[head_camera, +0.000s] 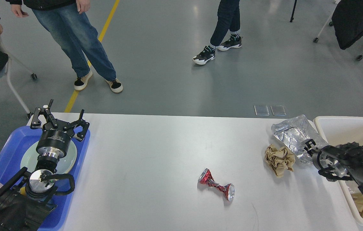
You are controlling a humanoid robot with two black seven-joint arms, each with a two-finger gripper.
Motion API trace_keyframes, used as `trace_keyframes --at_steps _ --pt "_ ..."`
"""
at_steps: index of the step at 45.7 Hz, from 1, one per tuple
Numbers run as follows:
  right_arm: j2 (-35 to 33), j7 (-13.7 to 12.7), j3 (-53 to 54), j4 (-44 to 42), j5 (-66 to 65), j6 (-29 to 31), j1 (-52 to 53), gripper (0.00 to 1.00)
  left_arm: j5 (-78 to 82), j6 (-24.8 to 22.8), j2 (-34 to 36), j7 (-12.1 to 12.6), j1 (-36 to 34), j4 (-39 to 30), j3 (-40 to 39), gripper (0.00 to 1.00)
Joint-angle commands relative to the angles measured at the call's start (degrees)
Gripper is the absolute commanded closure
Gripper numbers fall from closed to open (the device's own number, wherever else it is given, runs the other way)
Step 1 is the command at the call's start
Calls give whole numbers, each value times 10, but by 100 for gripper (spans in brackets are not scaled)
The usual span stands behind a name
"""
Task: Tidy desktop
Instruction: 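Lower the right gripper and close it on the foil packet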
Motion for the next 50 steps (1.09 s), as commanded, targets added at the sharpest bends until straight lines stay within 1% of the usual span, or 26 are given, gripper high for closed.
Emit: trace_keyframes --at_steps 1,4,8,10,15,19,21,26,27,30,32,35,42,45,47,48,50 --pt "0 -1 0 -2 0 0 -3 45 0 0 0 0 0 0 0 4" --pt "-1 -1 0 -5 0 -1 -4 52 0 0 0 0 0 0 0 4" --pt "-1 -1 -3 -15 -1 -1 -5 65 0 0 0 0 0 0 0 4" --pt "-1 -1 -5 -16 -1 -1 -5 67 0 0 0 0 0 0 0 4" --pt "-1 -1 -7 -16 -1 -1 -6 68 0 0 0 0 0 0 0 4" --pt "-1 -2 -8 -16 -1 1 -6 81 0 0 0 0 0 0 0 4" --pt "0 -2 -8 -16 -2 1 -7 84 0 0 0 0 0 0 0 4" --pt "1 -1 -8 -16 -19 1 -11 83 0 0 0 0 0 0 0 4" --pt "3 -2 -6 -16 -21 1 -11 81 0 0 0 0 0 0 0 4" --pt "7 -1 -2 -17 -26 0 -18 69 0 0 0 0 0 0 0 4" --pt "10 -1 0 -18 -26 -1 -24 64 0 0 0 0 0 0 0 4" --pt "13 0 1 -23 -26 -2 -26 62 0 0 0 0 0 0 0 4" --pt "23 0 4 -41 -26 -3 -33 62 0 0 0 0 0 0 0 4" --pt "23 0 5 -41 -25 -4 -33 67 0 0 0 0 0 0 0 4" --pt "23 -1 9 -41 -25 -3 -33 74 0 0 0 0 0 0 0 4" --pt "23 -1 12 -41 -25 -3 -33 79 0 0 0 0 0 0 0 4" --pt "22 -2 14 -40 -26 0 -33 96 0 0 0 0 0 0 0 4"
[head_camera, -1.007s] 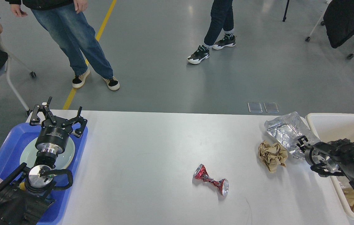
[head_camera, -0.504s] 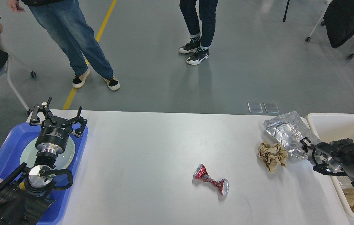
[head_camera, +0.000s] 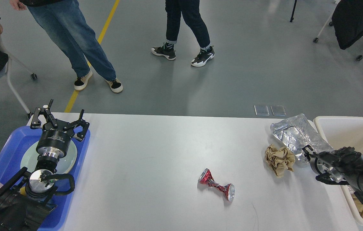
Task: Tidy desktop
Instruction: 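Lower the right gripper and close it on the foil packet, then lift the foil packet and drop it into the white bin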
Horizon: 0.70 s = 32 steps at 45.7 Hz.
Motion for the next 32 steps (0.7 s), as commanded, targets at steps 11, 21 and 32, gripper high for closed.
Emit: trace_keyframes --at_steps 11,21,32 --pt "-7 -18 10 0 3 1 4 100 0 0 0 0 0 0 0 4" --pt "-12 -26 16 15 10 13 30 100 0 0 0 0 0 0 0 4" --pt "-78 -28 21 62 10 13 80 100 0 0 0 0 0 0 0 4"
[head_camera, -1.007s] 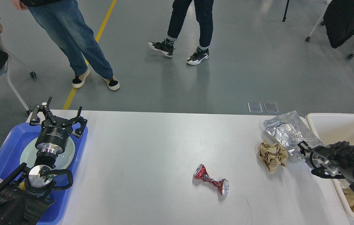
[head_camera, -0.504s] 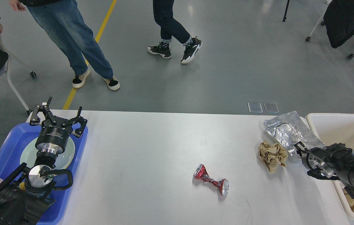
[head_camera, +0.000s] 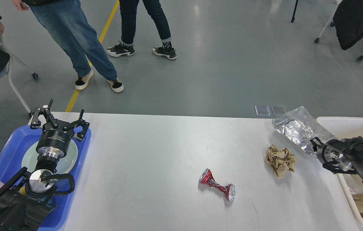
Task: Tidy desktop
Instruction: 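Lift the foil packet and drop it into the white bin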
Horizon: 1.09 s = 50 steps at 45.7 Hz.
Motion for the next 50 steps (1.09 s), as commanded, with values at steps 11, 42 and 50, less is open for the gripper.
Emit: trace_keyframes --at_steps 11,42,50 --pt "-111 -13 -25 177 -5 0 152 100 0 0 0 0 0 0 0 4" --pt "-83 -20 -395 664 -61 105 759 100 0 0 0 0 0 0 0 4" --pt "-90 -20 -415 739 -112 222 861 100 0 0 0 0 0 0 0 4"
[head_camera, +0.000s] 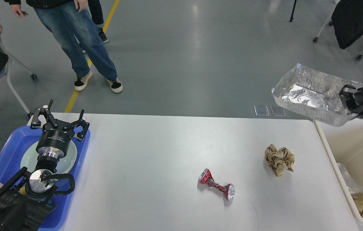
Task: Tidy desktop
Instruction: 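Lift the foil packet and drop it into the white bin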
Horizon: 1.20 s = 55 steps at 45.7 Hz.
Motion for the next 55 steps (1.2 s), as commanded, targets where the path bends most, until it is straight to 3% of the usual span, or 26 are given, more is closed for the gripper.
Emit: trace_keyframes --at_steps 1,8,13,21,27,39,47,55 --pt "-6 0 -17 52 -29 76 78 100 0 0 0 0 0 0 0 4" --pt "-9 1 -36 81 -36 142 150 100 0 0 0 0 0 0 0 4" --pt "-11 0 -50 79 -45 142 157 100 0 0 0 0 0 0 0 4" --pt "-10 4 -85 62 -44 105 156 100 0 0 0 0 0 0 0 4" --pt "-16 7 -135 40 -34 29 131 100 0 0 0 0 0 0 0 4" --pt "-139 4 -117 -140 -4 -79 -81 100 0 0 0 0 0 0 0 4" --pt "-199 3 -16 -269 -4 -96 -238 100 0 0 0 0 0 0 0 4" --pt "-208 2 134 -406 -6 -97 -424 100 0 0 0 0 0 0 0 4"
